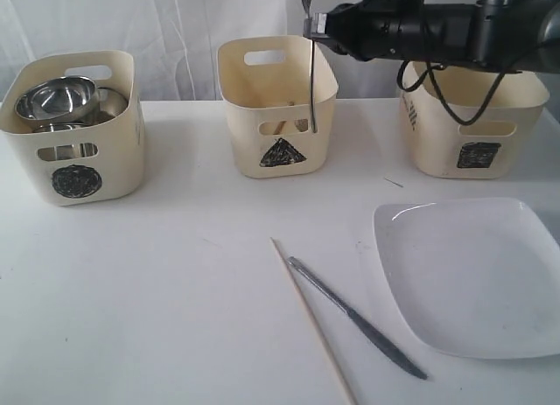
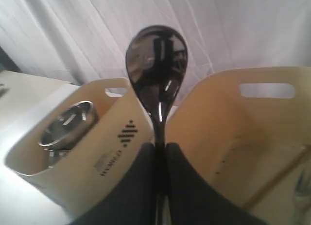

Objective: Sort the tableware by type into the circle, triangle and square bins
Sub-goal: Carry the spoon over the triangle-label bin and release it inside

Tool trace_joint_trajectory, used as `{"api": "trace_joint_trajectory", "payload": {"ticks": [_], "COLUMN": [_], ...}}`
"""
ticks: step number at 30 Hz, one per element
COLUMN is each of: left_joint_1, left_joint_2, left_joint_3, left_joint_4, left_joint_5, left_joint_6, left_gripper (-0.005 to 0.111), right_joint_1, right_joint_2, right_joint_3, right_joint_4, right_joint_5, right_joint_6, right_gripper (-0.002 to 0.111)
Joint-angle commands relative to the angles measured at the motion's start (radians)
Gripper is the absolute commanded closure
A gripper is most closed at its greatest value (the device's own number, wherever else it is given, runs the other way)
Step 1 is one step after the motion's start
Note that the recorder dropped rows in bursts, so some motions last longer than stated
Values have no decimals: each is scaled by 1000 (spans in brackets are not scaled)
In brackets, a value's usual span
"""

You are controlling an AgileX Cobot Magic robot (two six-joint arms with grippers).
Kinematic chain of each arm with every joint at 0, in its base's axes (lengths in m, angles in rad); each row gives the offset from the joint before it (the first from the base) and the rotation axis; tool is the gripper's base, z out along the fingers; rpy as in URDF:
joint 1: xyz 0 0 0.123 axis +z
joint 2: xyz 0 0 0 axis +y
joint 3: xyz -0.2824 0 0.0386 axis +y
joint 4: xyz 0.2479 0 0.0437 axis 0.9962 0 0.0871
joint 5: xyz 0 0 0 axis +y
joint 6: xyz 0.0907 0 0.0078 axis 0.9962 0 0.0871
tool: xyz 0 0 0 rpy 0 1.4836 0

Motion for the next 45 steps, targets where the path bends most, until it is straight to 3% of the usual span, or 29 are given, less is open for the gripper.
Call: {"api": "trace_joint_trajectory", "payload": {"ticks": [1, 11, 15, 19, 31, 41, 45], "left_joint_1": [2, 2, 2, 2, 2, 2, 2], "left_joint_2": [-5, -5, -5, -5, -5, -5, -5], "left_joint_3": [1, 1, 1, 1, 1, 1, 1], "left_joint_4": [-7, -7, -7, -7, -7, -7, -7], "left_joint_5": [2, 2, 2, 2, 2, 2, 2], "left_joint_6": [6, 6, 6, 6, 6, 6, 6], "left_gripper": [106, 106, 106, 106, 106, 106, 106], "right_joint_1": [-3, 20, 20, 71, 84, 86, 86], "right_joint_2": [89, 249, 257, 301, 382, 354, 353], "right_joint_3": [-82, -375, -460, -542, -566, -566, -566], "right_joint_4": [22, 22, 22, 22, 22, -491, -534], "right_joint_5": [-27, -116, 10, -232, -62, -12, 67], "right_joint_6": [-145, -192, -54, -147, -60, 451, 490], "right_gripper": [108, 108, 108, 108, 108, 108, 108]}}
